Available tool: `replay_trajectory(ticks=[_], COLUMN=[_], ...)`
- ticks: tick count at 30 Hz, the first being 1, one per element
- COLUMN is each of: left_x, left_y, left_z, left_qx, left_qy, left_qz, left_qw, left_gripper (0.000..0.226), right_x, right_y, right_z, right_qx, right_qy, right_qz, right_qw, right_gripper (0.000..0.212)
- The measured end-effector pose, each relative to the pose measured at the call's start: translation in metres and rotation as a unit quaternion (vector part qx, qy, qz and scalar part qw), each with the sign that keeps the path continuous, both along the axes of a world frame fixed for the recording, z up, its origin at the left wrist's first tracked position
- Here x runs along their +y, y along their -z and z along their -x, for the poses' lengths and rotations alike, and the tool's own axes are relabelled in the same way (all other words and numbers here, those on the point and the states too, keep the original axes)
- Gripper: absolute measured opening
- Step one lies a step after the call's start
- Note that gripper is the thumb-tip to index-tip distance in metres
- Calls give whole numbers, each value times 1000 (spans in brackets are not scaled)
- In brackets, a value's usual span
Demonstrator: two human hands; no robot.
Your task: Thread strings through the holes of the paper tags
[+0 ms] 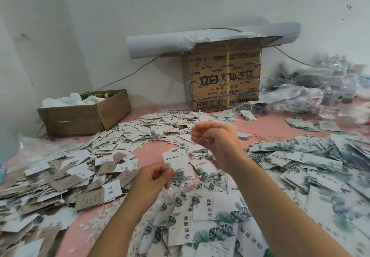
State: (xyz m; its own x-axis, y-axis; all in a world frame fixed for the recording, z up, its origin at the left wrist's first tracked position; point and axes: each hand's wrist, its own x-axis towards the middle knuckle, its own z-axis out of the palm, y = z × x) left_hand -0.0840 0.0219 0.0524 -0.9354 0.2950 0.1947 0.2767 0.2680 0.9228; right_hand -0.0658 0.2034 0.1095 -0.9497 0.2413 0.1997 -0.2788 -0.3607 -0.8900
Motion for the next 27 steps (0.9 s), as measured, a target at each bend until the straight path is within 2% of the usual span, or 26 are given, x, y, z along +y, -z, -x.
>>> replay_trajectory(ticks=[1,3,5,7,12,16,21,23,27], left_x=[1,3,6,8,7,8,9,10,13], left_y=[4,12,19,26,39,44,47,48,49], left_z=[1,3,4,4,5,6,6,6,4], left_qx=[-2,-3,-8,-17,12,47,67,84,129], left_qy=[-3,-12,-27,-41,-85,-127,-142,-161,-202], left_qz=[4,9,5,-11,-21,-39,-34,-8,112], left_qw=[1000,1000,1000,999,996,990,987,983,964], left_gripper=[13,11,13,16,18,21,20,19,13], right_x=[3,5,4,0,-8,-17,-30,-33,-36], right_y=[0,2,7,13,25,35,46,50,56], right_z=[0,0,3,8,15,24,39,41,38], right_qx=[0,-23,-62,-87,-91,-54,-35,-28,-27], right_qy=[-6,-8,10,39,63,30,-25,-5,21], right_qz=[23,-7,-108,-224,-470,-642,-787,-809,-819], right_qw=[1000,1000,992,970,876,764,615,587,573], right_gripper=[31,30,30,33,25,31,48,38,20])
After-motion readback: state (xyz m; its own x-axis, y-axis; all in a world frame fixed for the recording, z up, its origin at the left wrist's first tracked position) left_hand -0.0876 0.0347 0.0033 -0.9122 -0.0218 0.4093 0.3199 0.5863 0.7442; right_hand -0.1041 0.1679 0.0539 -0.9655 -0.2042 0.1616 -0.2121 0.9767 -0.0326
